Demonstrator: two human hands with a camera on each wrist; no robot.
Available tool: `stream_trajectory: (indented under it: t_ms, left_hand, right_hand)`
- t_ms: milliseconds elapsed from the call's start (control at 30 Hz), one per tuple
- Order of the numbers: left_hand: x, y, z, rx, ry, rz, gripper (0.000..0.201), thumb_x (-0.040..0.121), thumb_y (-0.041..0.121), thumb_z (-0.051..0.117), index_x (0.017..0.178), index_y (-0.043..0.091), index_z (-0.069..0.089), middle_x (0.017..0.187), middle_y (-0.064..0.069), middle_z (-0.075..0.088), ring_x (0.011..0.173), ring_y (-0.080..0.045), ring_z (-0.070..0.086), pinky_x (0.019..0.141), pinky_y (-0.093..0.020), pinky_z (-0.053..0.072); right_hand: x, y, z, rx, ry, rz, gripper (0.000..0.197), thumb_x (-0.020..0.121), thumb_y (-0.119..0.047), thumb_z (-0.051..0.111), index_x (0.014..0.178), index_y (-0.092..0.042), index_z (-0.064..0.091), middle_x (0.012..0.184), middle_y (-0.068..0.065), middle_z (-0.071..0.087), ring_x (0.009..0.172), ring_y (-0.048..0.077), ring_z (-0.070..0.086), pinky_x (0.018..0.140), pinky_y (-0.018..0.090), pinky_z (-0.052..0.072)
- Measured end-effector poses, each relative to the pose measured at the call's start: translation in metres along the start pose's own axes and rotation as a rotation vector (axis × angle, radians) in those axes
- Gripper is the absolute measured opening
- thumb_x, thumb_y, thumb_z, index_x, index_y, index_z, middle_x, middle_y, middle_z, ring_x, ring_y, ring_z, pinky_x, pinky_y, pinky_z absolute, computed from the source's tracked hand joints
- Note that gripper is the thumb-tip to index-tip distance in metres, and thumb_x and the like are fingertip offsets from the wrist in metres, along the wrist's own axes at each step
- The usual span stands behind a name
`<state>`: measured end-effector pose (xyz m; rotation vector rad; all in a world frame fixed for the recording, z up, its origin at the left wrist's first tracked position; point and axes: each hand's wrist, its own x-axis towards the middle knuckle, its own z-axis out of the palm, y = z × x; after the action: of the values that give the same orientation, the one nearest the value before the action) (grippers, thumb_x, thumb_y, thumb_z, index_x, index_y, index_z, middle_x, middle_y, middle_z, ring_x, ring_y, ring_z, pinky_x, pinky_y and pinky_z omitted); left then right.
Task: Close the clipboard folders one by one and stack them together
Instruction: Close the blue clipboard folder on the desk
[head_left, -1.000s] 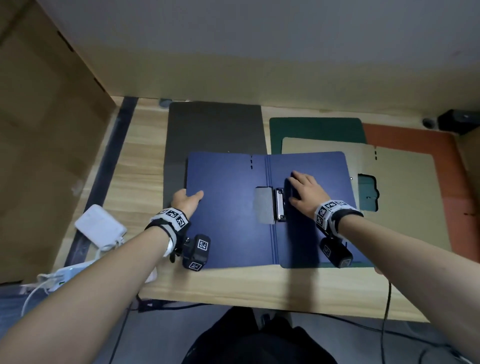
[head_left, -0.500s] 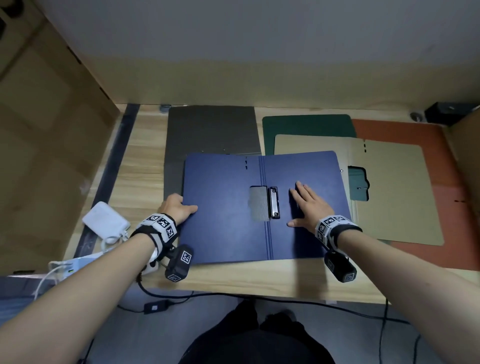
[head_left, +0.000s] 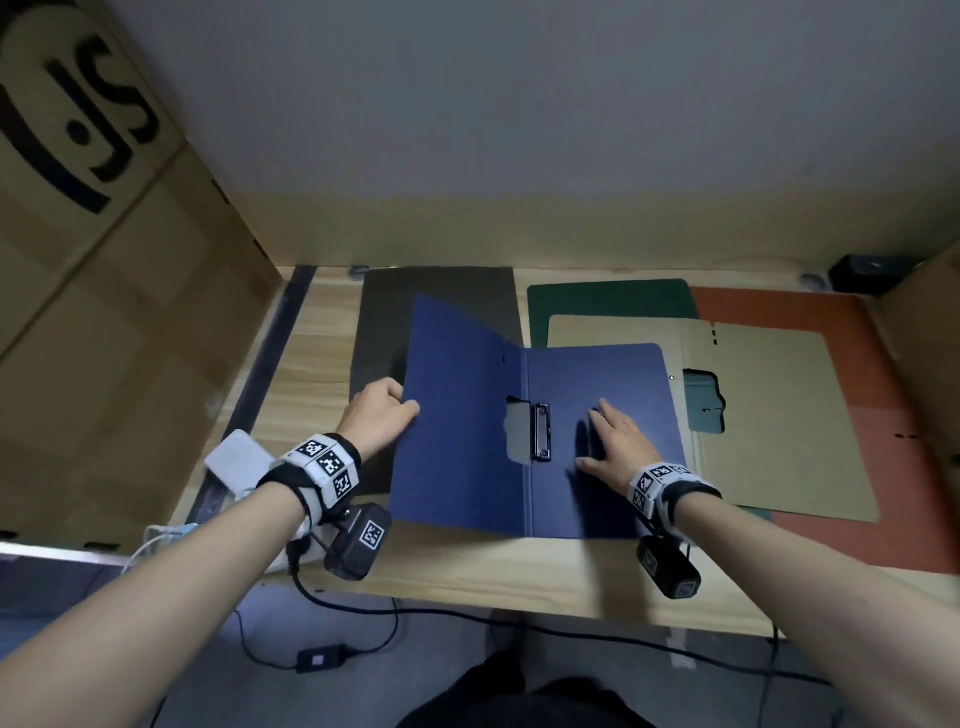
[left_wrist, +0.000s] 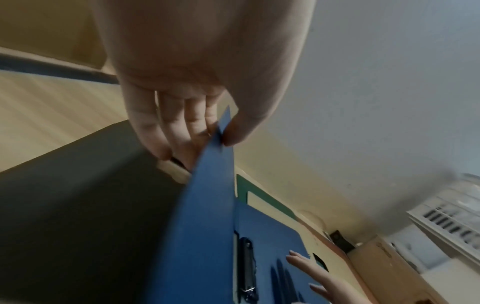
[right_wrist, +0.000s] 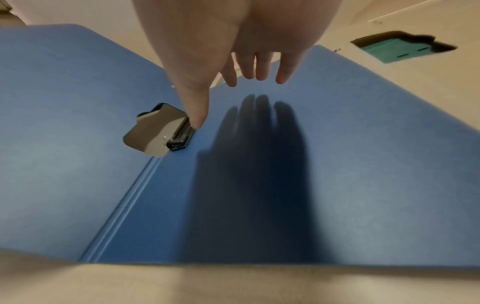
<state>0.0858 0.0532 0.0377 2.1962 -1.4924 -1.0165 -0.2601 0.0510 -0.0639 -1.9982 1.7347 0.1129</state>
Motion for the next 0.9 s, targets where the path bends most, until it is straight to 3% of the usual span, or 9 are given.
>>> stream_trajectory:
  t_ms: [100,233,367,533,600,667,733,833,900]
  left_hand:
    - [-0.019,0.036,-0.001,0.003,-0.039,0.133,0.015,0.079,0.03,0.057,0.07,0.019,0.051,0.053,0.003,0.062,0.057,-0.02,0.06,0.063,-0.032,0.047]
    - [-0.036,0.075,0.015,-0.021,-0.089,0.284,0.034,0.089,0.045,0.049,0.068,0.018,0.053,0.066,-0.005,0.069,0.064,-0.021,0.067,0.072,-0.039,0.054]
    - [-0.043,0.101,0.046,-0.111,-0.153,0.357,0.049,0.09,0.057,0.034,0.076,0.015,0.056,0.072,-0.012,0.068,0.069,-0.028,0.066,0.079,-0.048,0.052]
    - [-0.045,0.117,0.087,-0.076,-0.257,0.382,0.017,0.093,0.033,0.049,0.085,0.027,0.062,0.081,0.0,0.072,0.074,-0.021,0.07,0.079,-0.045,0.057]
    - [-0.04,0.115,0.103,-0.033,-0.296,0.371,0.013,0.09,0.031,0.051,0.084,0.033,0.062,0.086,0.004,0.072,0.081,-0.02,0.07,0.082,-0.045,0.057]
    - [-0.034,0.111,0.117,0.02,-0.313,0.341,0.012,0.087,0.03,0.052,0.085,0.035,0.062,0.091,0.005,0.072,0.085,-0.019,0.069,0.084,-0.042,0.056]
    - [-0.031,0.105,0.127,0.085,-0.307,0.3,0.015,0.089,0.025,0.051,0.092,0.031,0.064,0.095,0.005,0.071,0.088,-0.018,0.067,0.084,-0.035,0.054]
    - [-0.022,0.089,0.141,0.156,-0.295,0.214,0.018,0.089,0.023,0.051,0.099,0.025,0.067,0.104,0.004,0.07,0.096,-0.019,0.065,0.086,-0.031,0.051]
    - [-0.016,0.077,0.147,0.174,-0.29,0.158,0.018,0.088,0.023,0.052,0.099,0.027,0.065,0.108,0.002,0.07,0.103,-0.022,0.063,0.091,-0.033,0.05]
  right_hand:
    - [-0.014,0.004,-0.021,0.085,0.044,-0.018,0.075,0.092,-0.043,0.057,0.152,-0.013,0.025,0.163,0.004,0.015,0.149,0.023,0.017,0.119,0.037,0.022]
    - [-0.031,0.011,-0.051,0.257,0.097,-0.002,0.056,0.096,-0.041,0.049,0.145,-0.016,0.039,0.152,0.004,0.041,0.141,0.022,0.036,0.114,0.039,0.032]
    - [-0.045,0.018,-0.07,0.456,0.165,0.001,0.045,0.099,-0.033,0.049,0.138,-0.011,0.048,0.134,0.006,0.059,0.122,0.022,0.056,0.103,0.032,0.041]
    - [-0.053,0.034,-0.078,0.655,0.223,0.055,0.039,0.099,-0.038,0.044,0.132,-0.017,0.049,0.122,0.003,0.063,0.094,0.022,0.068,0.093,0.04,0.049]
    - [-0.054,0.039,-0.079,0.76,0.234,0.092,0.036,0.099,-0.044,0.039,0.124,-0.022,0.052,0.114,0.004,0.066,0.084,0.021,0.069,0.089,0.045,0.051]
    - [-0.056,0.042,-0.082,0.874,0.239,0.139,0.036,0.1,-0.045,0.035,0.117,-0.021,0.055,0.105,0.006,0.067,0.075,0.021,0.066,0.079,0.042,0.049]
    - [-0.056,0.046,-0.083,0.927,0.231,0.174,0.038,0.1,-0.045,0.035,0.114,-0.019,0.058,0.1,0.005,0.065,0.076,0.02,0.06,0.076,0.038,0.046]
    - [-0.052,0.056,-0.075,0.786,0.21,0.247,0.038,0.095,-0.043,0.045,0.121,-0.018,0.057,0.11,-0.002,0.062,0.1,0.018,0.058,0.096,0.038,0.045]
    - [-0.042,0.069,-0.059,0.744,0.168,0.309,0.045,0.082,-0.047,0.05,0.119,-0.023,0.057,0.11,-0.002,0.066,0.104,0.022,0.063,0.099,0.043,0.047]
